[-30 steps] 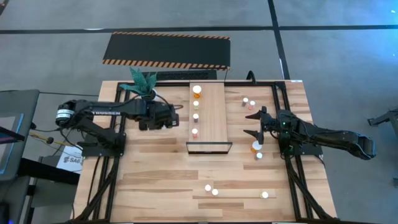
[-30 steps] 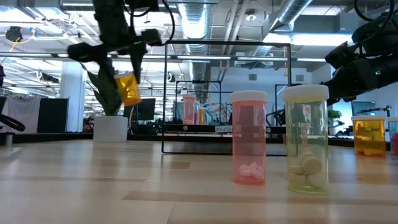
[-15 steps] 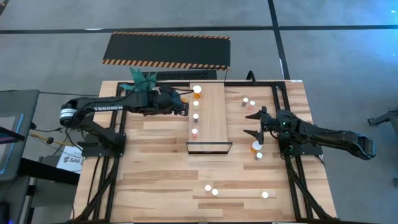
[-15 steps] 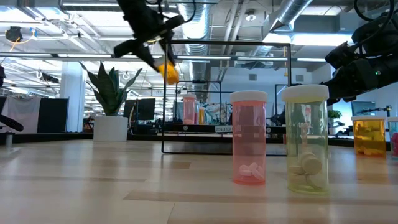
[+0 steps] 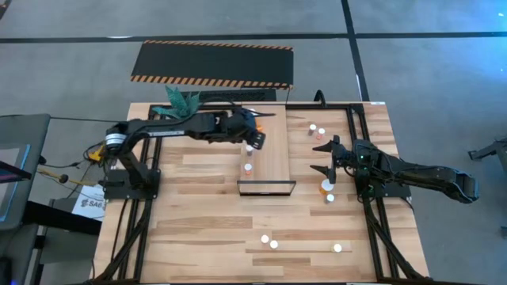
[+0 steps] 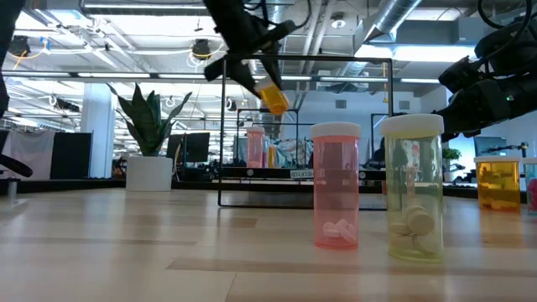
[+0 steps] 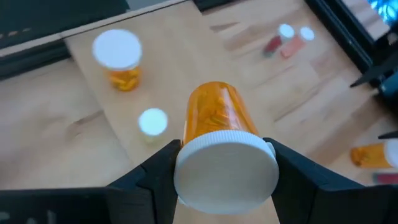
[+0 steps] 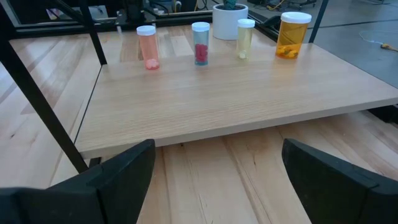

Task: Pick and place medicine bottles onto shelf by color
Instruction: Put the bottom large orange pill bottle on the shelf aligned with the other large orange pill bottle

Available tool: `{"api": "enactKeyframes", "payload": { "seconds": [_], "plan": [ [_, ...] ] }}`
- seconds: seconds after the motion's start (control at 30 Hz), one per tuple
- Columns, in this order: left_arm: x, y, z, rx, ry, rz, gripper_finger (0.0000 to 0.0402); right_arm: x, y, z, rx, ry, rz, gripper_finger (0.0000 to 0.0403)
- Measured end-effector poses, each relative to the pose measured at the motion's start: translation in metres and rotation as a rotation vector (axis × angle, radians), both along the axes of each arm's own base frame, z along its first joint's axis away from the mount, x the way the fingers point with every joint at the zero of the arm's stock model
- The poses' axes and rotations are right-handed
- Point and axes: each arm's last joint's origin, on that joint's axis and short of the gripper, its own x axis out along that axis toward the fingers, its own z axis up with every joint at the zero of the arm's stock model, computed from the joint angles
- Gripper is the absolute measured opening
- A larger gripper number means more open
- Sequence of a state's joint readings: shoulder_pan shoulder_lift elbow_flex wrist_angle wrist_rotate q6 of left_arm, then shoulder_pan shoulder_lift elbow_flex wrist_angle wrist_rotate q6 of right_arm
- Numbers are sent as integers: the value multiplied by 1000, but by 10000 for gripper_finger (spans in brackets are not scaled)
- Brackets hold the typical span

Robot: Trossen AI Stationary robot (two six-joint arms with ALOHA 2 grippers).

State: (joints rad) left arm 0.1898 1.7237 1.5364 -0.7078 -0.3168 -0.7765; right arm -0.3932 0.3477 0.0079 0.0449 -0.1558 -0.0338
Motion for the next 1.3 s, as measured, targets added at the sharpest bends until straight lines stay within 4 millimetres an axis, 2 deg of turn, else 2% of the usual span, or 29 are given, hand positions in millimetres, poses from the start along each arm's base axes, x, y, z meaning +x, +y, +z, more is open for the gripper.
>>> {"api": "enactKeyframes", "payload": {
  "seconds": [0.2, 0.47, 0.93, 1.17, 1.3],
  "plan": [
    [24, 3, -5, 10, 58, -89, 176, 0, 0, 0, 0, 0, 0, 374],
    [42, 5, -18, -7, 94, -178, 179, 0, 0, 0, 0, 0, 0, 374],
    [47, -9, -22, -32, 91, -213, 180, 0, 0, 0, 0, -1, 0, 374],
    [50, 0, -30, -73, 72, -139, 181, 0, 0, 0, 0, -1, 0, 374],
    [51, 10, -27, -113, 3, -43, 181, 0, 0, 0, 0, 0, 0, 374]
  ]
}}
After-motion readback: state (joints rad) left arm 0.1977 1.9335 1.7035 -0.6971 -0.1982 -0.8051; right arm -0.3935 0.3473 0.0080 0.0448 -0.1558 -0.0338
